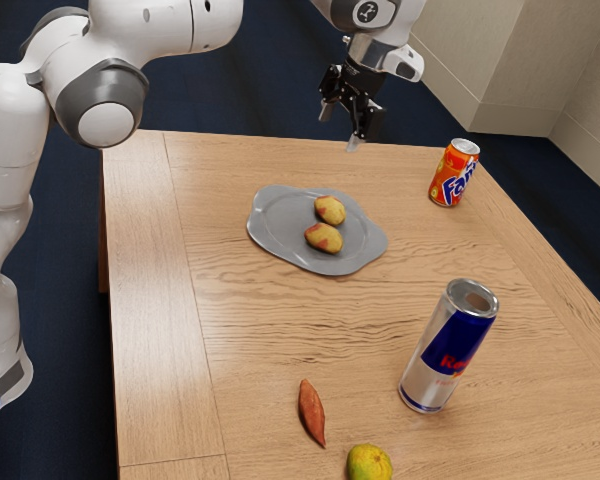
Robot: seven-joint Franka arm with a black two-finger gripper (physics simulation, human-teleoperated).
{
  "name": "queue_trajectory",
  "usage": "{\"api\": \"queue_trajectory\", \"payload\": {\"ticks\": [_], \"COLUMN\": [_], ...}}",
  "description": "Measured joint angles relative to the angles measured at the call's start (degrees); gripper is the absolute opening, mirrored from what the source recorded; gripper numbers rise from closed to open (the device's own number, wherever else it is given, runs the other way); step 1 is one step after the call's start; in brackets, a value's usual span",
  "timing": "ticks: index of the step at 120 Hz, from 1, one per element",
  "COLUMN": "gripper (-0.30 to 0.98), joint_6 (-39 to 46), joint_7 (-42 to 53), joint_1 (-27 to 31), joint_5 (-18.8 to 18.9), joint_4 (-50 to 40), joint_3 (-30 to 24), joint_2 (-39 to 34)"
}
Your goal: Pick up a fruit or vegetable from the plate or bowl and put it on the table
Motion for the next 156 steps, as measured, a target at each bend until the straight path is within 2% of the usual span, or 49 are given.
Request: {"api": "queue_trajectory", "payload": {"ticks": [30, 42, 50, 61, 73, 90, 110, 126, 137, 156], "gripper": [0.69, 0.69, 0.69, 0.69, 0.69, 0.68, 0.68, 0.68, 0.69, 0.69], "joint_6": [0.0, -0.2, -1.1, -2.1, -2.8, -3.3, 0.1, -2.1, -4.3, -0.6], "joint_7": [0.0, 0.0, -0.2, -0.4, -1.6, -4.8, -2.2, 0.6, 3.4, 15.3], "joint_1": [0.4, 2.1, 1.2, -2.0, -2.7, -4.4, -4.4, -7.9, -8.0, -0.4], "joint_5": [-0.9, -2.5, -3.1, -4.8, -6.8, -8.5, -5.8, 0.2, 2.6, -2.2], "joint_4": [0.0, 0.1, 4.6, 5.7, 5.7, 4.0, -1.1, -2.5, -2.7, -8.8], "joint_3": [0.3, 0.3, 0.1, -0.5, -2.2, -6.7, -7.1, -7.3, -7.0, -6.7], "joint_2": [0.0, 0.0, -4.0, -9.1, -8.7, -4.6, -1.0, -0.6, -0.8, -0.8]}}
